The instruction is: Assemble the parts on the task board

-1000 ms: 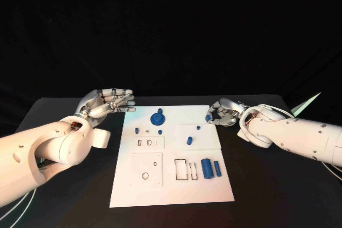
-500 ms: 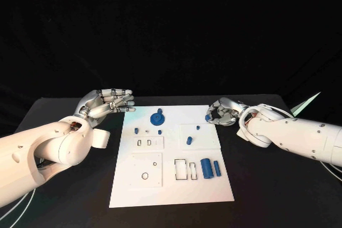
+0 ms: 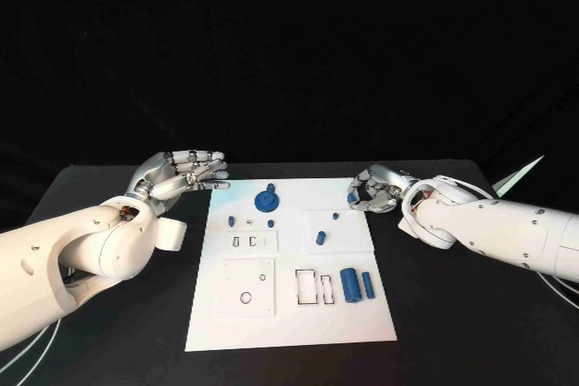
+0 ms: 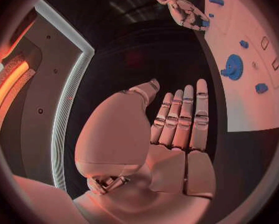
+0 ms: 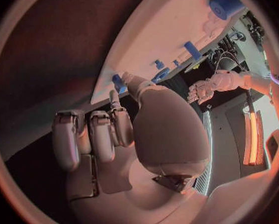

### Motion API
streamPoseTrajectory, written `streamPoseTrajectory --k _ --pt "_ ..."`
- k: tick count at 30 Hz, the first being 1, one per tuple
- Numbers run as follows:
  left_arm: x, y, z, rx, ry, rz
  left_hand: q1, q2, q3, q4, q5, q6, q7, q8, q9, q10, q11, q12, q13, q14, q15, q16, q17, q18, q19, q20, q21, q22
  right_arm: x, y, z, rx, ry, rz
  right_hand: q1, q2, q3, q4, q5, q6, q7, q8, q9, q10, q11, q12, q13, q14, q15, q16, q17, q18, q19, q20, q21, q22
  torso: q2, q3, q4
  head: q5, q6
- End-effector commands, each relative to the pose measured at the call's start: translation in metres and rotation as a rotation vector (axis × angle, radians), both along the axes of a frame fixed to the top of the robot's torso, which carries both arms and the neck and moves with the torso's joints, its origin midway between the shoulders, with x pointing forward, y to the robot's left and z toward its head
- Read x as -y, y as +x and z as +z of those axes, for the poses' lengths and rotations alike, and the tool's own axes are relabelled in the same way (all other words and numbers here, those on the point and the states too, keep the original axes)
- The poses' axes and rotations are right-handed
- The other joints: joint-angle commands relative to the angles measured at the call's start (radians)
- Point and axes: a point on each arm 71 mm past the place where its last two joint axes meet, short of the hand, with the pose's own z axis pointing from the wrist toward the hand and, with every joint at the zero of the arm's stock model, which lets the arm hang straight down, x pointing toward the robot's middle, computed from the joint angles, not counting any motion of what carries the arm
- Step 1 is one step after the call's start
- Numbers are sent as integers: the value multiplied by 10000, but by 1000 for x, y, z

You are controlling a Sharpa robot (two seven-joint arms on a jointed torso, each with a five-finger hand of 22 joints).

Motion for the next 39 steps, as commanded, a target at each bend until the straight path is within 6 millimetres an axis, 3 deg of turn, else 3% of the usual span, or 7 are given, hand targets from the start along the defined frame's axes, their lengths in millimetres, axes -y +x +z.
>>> streamPoseTrajectory --k 1,12,19,30,36,39 --pt "1 0 1 11 -25 -49 -268 -90 136 39 145 75 291 -160 144 -21 18 -79 137 -66 22 -107 178 169 -83 -14 144 84 -2 0 -1 -26 -10 63 -130 51 480 -115 85 -120 22 -135 -75 -29 37 -24 1303 1096 26 136 2737 -286 986 54 239 2549 1 -3 0 6 -15" --pt "1 0 1 3 -20 -43 -268 -90 136 39 145 75 291 -160 144 -21 18 -79 137 -66 22 -107 178 169 -83 -14 144 84 -5 1 -2 -38 -4 102 -125 115 547 -129 90 -21 16 -85 -57 27 38 41 1358 1096 36 136 2737 -288 990 73 246 2556 -4 -7 6 4 -35" --pt "1 0 0 -7 -12 -30 -280 -88 137 42 143 69 299 -167 142 -31 23 -80 137 -66 25 -110 188 169 -90 -10 146 84 -3 1 -2 -59 -21 77 -79 332 764 -252 82 476 -142 248 75 160 -86 187 1481 1096 -61 136 2737 -296 1006 21 280 2580 -3 -7 0 5 -42" --pt "0 0 0 -28 -2 -22 -287 -87 138 44 141 66 304 -171 141 -37 27 -81 136 -66 27 -111 195 170 -94 -8 148 83 -4 1 -2 -71 -14 118 -114 341 786 -297 74 568 -198 354 122 202 -135 229 1519 1096 -113 136 2737 -299 1011 -24 290 2588 0 2 -2 11 -42" --pt "0 0 0 -34 5 -8 -287 -87 138 44 141 66 304 -171 141 -37 27 -81 136 -66 27 -111 195 170 -94 -8 148 83 -3 1 -1 22 -2 67 -170 434 829 -344 72 770 -307 585 225 261 -224 278 1563 1096 -209 136 2737 -307 1026 -109 319 2607 0 -4 -3 -6 -51" --pt "0 0 0 -36 5 -8 -287 -87 138 44 141 66 304 -171 141 -37 27 -81 136 -66 27 -111 195 170 -94 -8 148 83 -2 1 0 127 21 39 -251 573 848 -371 65 999 -484 917 381 335 -373 337 1619 1096 -338 136 2737 -314 1040 -221 348 2627 0 -4 -6 1 -64"
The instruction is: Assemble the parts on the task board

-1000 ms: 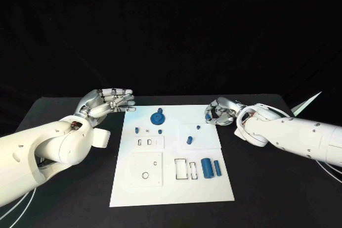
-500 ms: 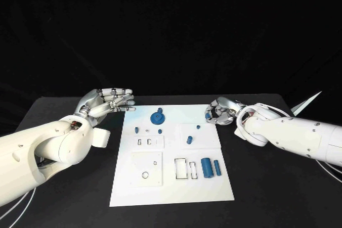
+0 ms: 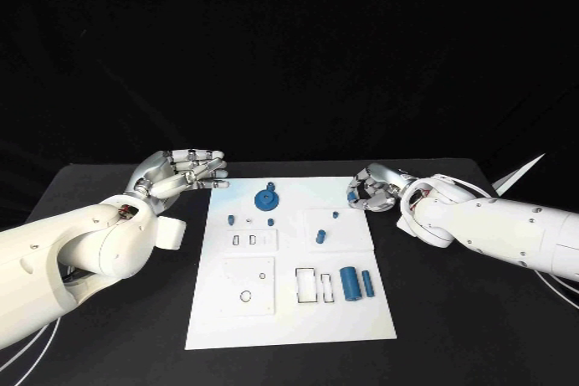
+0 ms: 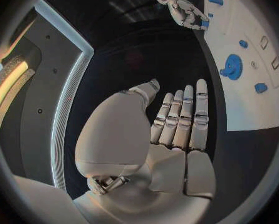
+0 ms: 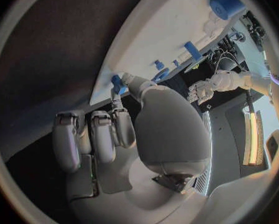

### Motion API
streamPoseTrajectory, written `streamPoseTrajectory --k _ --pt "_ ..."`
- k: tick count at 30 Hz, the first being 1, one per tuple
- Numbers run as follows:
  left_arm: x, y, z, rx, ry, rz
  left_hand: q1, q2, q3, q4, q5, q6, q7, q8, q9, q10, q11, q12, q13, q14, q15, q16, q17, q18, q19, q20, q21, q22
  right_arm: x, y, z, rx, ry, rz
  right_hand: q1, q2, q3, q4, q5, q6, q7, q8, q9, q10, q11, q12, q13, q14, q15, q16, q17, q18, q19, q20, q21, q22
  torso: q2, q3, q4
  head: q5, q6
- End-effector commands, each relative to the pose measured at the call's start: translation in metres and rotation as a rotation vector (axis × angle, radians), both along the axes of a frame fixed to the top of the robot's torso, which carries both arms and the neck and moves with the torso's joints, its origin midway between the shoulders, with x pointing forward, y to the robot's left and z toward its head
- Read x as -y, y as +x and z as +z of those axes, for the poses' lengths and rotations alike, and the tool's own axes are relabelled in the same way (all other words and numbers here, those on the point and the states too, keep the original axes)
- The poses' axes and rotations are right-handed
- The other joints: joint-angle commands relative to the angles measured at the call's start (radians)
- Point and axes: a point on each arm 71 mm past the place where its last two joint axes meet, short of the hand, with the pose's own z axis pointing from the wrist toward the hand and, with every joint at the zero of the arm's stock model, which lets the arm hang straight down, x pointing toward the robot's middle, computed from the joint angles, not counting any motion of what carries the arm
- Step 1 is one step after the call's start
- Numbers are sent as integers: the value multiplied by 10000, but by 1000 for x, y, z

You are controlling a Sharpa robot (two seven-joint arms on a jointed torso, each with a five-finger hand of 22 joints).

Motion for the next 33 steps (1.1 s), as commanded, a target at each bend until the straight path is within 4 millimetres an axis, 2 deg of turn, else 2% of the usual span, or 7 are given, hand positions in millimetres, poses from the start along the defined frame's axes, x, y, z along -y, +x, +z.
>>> streamPoseTrajectory --k 1,6,15,19,23,28,33 --pt "1 0 1 11 -20 -32 -287 -87 138 44 141 66 304 -171 141 -37 27 -81 136 -66 27 -111 165 170 -93 -8 148 83 0 0 1 140 25 2 -38 357 418 -77 65 367 -153 482 329 150 -207 234 1626 1077 -202 136 2738 -314 977 -172 238 2630 2 -4 1 -1 -16" --pt "1 0 1 8 -15 -21 -287 -87 138 44 141 66 304 -171 141 -37 27 -81 136 -66 27 -111 165 170 -93 -8 148 83 0 0 3 400 101 -51 -133 476 412 -92 65 471 -346 871 524 248 -373 313 1705 1077 -354 136 2738 -336 1016 -312 322 2683 0 -3 3 -1 -21" --pt "0 0 0 2 -6 -1 -287 -87 138 44 141 66 304 -171 141 -37 27 -81 136 -66 27 -111 165 170 -93 -8 148 83 -4 -3 5 557 207 -272 -155 495 411 -98 64 462 -375 955 569 266 -408 326 1720 1077 -380 136 2738 -343 1026 -344 346 2697 -7 -3 -3 25 -30" --pt "-1 0 0 -1 2 16 -287 -87 138 44 141 66 304 -171 141 -37 27 -81 136 -66 27 -111 165 170 -93 -8 148 83 -10 -7 7 558 265 -394 -192 509 412 -82 66 402 -358 978 583 227 -414 270 1674 1077 -372 136 2738 -352 1043 -353 383 2720 -16 -16 -3 28 -20" --pt "-2 1 0 -5 13 42 -287 -87 138 44 141 66 304 -171 141 -37 27 -81 136 -66 27 -111 165 170 -93 -8 148 83 -24 -15 13 602 281 -416 -219 596 456 -59 74 326 -347 1018 607 177 -406 195 1614 1077 -360 136 2738 -356 1050 -353 397 2729 -23 -25 -16 46 -27" --pt "-3 2 0 -5 29 87 -287 -87 138 44 141 66 304 -171 141 -37 27 -81 136 -66 27 -111 165 170 -93 -8 148 83 -53 -26 23 608 340 -160 -272 658 474 -21 71 286 -343 1062 631 172 -400 175 1603 1077 -354 136 2738 -365 1065 -352 431 2749 -41 -23 -25 86 -50" --pt "-3 5 -1 -1 45 136 -287 -87 138 44 141 66 304 -171 141 -37 27 -81 136 -66 27 -111 165 170 -93 -8 148 83 -88 -38 28 516 475 312 -311 719 495 8 71 275 -356 1121 661 171 -409 161 1594 1077 -357 136 2738 -365 1065 -353 431 2749 -114 -54 -54 185 -120"
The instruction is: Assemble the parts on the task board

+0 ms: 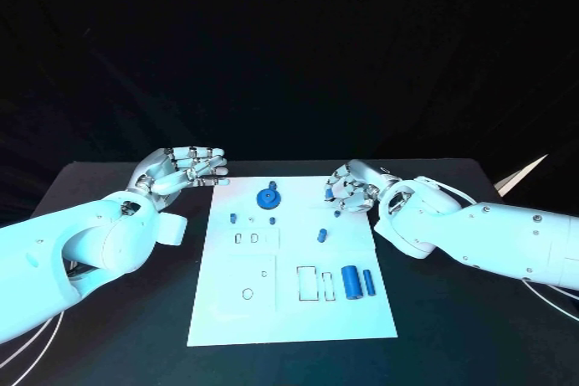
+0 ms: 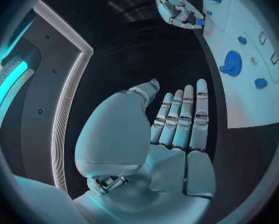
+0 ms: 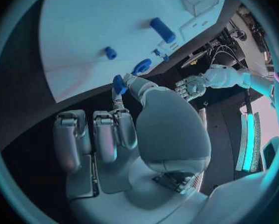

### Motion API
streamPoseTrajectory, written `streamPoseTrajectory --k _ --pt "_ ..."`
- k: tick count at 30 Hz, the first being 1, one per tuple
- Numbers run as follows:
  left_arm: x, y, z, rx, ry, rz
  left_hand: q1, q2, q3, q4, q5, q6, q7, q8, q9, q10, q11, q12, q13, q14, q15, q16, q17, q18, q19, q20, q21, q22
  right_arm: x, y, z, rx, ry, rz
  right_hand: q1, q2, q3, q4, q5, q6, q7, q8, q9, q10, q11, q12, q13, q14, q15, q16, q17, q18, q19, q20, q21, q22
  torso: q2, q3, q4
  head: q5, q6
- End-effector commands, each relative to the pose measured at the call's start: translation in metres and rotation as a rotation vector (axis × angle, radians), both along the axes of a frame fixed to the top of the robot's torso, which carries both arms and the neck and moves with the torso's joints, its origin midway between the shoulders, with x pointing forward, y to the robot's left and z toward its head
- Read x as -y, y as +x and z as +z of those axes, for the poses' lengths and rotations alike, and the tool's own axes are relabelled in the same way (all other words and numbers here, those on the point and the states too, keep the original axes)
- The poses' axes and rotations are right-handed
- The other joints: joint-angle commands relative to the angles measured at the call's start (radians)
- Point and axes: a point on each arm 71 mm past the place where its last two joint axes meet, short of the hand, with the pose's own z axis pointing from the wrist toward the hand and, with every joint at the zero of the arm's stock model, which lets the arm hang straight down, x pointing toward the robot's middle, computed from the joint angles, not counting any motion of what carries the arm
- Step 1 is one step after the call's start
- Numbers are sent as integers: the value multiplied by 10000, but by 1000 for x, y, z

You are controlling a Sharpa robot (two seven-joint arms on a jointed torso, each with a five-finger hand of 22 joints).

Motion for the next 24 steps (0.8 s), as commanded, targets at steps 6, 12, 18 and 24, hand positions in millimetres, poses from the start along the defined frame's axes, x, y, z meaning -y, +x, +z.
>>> streamPoseTrajectory --k 6,12,18,24 --pt "2 5 -1 12 -9 40 -304 -74 149 43 139 66 316 -182 139 -49 35 -76 138 -64 32 -120 195 173 -105 -1 159 84 -56 -17 4 -184 132 761 -154 583 510 15 74 275 -153 980 692 155 -121 54 1628 1096 -99 136 2737 -363 1097 -175 230 2749 -151 -77 -12 316 -136" --pt "2 9 -3 9 10 119 -304 -74 149 43 139 66 316 -182 139 -49 35 -76 138 -64 32 -120 195 173 -105 -1 159 84 -94 -27 -1 -343 63 1266 -157 604 522 14 74 276 -164 1010 707 159 -130 52 1628 1096 -106 136 2737 -363 1097 -179 230 2749 -218 -137 -26 481 -207" --pt "1 12 -3 22 31 198 -304 -74 149 43 139 66 316 -182 139 -49 35 -76 138 -64 32 -120 195 173 -105 -1 159 84 -119 -32 -9 -536 -73 1467 -167 602 521 14 71 269 -166 1026 715 166 -134 58 1634 1096 -111 136 2737 -363 1097 -182 230 2749 -256 -186 -41 605 -268" --pt "2 13 -4 21 29 192 -304 -74 149 43 139 66 316 -182 139 -49 35 -76 138 -64 32 -120 195 173 -105 -1 159 84 -136 -36 -19 -599 -300 1587 -181 596 516 17 68 260 -165 1035 721 162 -134 50 1628 1096 -113 136 2737 -363 1097 -184 230 2749 -260 -188 -21 641 -349"
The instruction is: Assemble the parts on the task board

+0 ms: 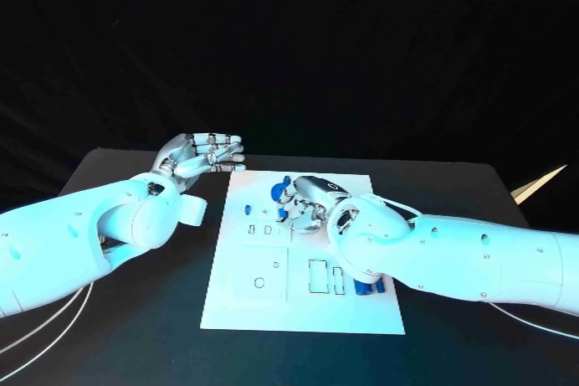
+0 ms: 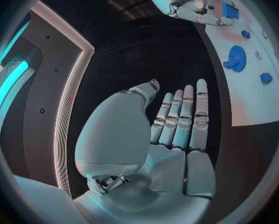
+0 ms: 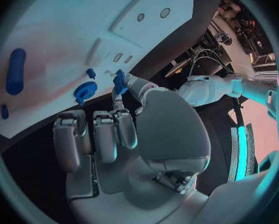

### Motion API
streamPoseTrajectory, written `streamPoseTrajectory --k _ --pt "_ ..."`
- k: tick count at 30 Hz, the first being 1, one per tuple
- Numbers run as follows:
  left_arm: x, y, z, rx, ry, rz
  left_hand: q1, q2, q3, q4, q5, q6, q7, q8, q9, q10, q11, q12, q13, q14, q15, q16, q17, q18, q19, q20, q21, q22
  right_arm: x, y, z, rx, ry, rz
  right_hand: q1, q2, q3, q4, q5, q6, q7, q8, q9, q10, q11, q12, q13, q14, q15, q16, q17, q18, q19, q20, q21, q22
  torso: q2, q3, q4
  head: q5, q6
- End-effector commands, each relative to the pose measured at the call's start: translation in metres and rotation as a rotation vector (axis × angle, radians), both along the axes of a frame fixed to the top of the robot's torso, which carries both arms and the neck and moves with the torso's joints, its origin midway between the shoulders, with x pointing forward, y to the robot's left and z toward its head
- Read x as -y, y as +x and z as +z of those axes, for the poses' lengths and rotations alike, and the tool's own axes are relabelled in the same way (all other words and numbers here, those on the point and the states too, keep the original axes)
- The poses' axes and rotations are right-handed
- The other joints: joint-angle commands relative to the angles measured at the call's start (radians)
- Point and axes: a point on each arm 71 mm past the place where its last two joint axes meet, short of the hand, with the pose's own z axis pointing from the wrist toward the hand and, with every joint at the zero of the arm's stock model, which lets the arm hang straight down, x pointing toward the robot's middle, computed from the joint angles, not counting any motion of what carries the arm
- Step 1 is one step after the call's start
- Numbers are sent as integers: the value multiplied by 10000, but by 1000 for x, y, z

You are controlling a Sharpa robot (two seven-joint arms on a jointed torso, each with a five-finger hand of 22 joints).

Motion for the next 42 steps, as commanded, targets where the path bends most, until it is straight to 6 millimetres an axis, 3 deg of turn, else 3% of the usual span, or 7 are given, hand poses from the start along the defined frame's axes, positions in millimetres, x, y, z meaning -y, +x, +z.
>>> streamPoseTrajectory --k 1,13,42 --pt "2 0 1 21 -31 -38 -304 -74 149 43 139 66 316 -182 139 -49 35 -76 138 -64 32 -119 164 173 -105 -1 159 84 -5 -1 -5 -6 -167 44 -63 478 516 16 75 261 -164 923 724 162 -134 49 1629 1096 -112 136 2738 -362 1097 -183 230 2749 -9 -9 9 49 -55" --pt "4 0 1 10 -46 -94 -304 -75 154 34 138 70 315 -185 139 -47 35 -72 140 -66 33 -124 179 174 -111 1 164 85 -25 -7 -22 176 -487 407 -92 454 503 15 70 239 -167 950 739 175 -138 58 1640 1096 -118 136 2738 -362 1097 -189 230 2749 -4 7 -11 153 -160" --pt "4 0 1 -3 -48 -113 -304 -75 154 34 138 70 315 -185 139 -47 35 -72 140 -66 33 -124 179 174 -111 1 164 85 -24 -3 -36 -40 -910 71 -398 193 342 114 56 129 -160 1085 790 179 -135 30 1636 1096 -123 136 2738 -362 1097 -203 230 2749 -6 8 -8 205 -234"
